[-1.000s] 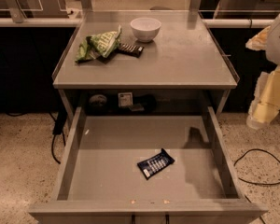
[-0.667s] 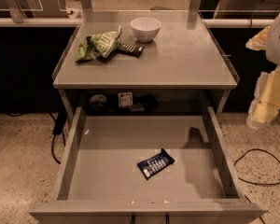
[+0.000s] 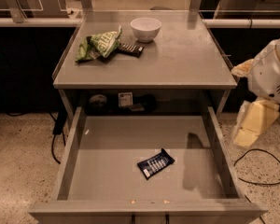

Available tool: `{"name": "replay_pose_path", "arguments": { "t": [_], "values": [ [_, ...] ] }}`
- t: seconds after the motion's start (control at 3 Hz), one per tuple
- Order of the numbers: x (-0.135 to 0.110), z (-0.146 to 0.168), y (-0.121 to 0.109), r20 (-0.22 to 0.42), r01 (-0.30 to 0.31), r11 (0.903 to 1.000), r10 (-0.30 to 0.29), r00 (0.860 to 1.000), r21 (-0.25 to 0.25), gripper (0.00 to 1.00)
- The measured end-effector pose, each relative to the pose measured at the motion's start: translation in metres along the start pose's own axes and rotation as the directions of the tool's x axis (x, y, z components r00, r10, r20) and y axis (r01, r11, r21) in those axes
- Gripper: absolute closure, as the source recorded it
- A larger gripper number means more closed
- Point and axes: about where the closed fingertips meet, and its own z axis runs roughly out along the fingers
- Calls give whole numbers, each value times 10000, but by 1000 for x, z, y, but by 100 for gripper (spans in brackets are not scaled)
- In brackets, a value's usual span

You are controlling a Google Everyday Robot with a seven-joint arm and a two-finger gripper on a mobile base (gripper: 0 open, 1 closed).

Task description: Pick rxbar blueberry from top drawer and place on counter

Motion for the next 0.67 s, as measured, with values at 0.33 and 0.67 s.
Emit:
{"name": "replay_pose_path", "arguments": {
  "t": [0.33,0.67],
  "values": [
    [-9,59,8,1409,548,9954,-433,9891,-786,0],
    [-26,94,8,2859,2107,9664,-1623,9444,-1474,0]
  ]
}}
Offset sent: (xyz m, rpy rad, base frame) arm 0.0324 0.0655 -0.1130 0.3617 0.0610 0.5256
